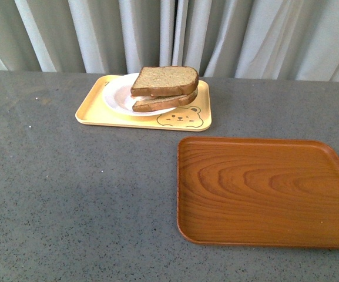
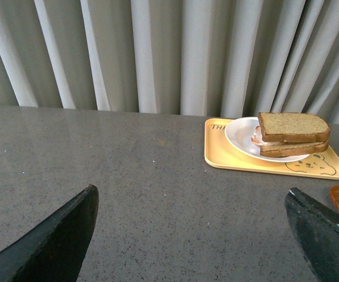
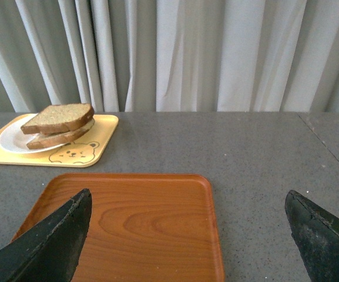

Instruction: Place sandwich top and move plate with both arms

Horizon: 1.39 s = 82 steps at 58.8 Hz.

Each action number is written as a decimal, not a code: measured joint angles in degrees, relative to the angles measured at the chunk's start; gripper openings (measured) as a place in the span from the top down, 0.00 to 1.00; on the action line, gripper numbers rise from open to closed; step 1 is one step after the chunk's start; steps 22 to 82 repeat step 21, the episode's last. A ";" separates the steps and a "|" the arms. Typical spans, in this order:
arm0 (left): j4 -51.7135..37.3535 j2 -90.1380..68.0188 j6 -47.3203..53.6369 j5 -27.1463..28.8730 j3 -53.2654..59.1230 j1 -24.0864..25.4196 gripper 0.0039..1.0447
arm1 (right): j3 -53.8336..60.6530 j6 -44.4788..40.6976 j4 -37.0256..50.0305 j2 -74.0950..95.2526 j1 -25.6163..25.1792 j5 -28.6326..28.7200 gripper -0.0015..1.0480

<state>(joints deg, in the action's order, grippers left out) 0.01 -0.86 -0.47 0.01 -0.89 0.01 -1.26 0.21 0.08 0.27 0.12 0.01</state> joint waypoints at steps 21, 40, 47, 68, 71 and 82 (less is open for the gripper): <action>0.00 0.00 0.00 0.00 0.00 0.00 0.08 | 0.00 0.00 0.00 0.00 0.00 0.02 0.09; 0.00 0.00 0.00 0.00 0.00 0.00 0.08 | 0.00 0.00 0.00 0.00 0.00 0.02 0.09; 0.00 0.00 0.00 0.00 0.00 0.00 0.08 | 0.00 0.00 0.00 0.00 0.00 0.02 0.09; 0.00 0.00 0.00 0.00 0.00 0.00 0.08 | 0.00 0.00 0.00 0.00 0.00 0.02 0.09; 0.00 0.00 0.00 0.00 0.00 0.00 0.08 | 0.00 0.00 0.00 0.00 0.00 0.02 0.09; 0.00 0.00 0.00 0.00 0.00 0.00 0.08 | 0.00 0.00 0.00 0.00 0.00 0.02 0.09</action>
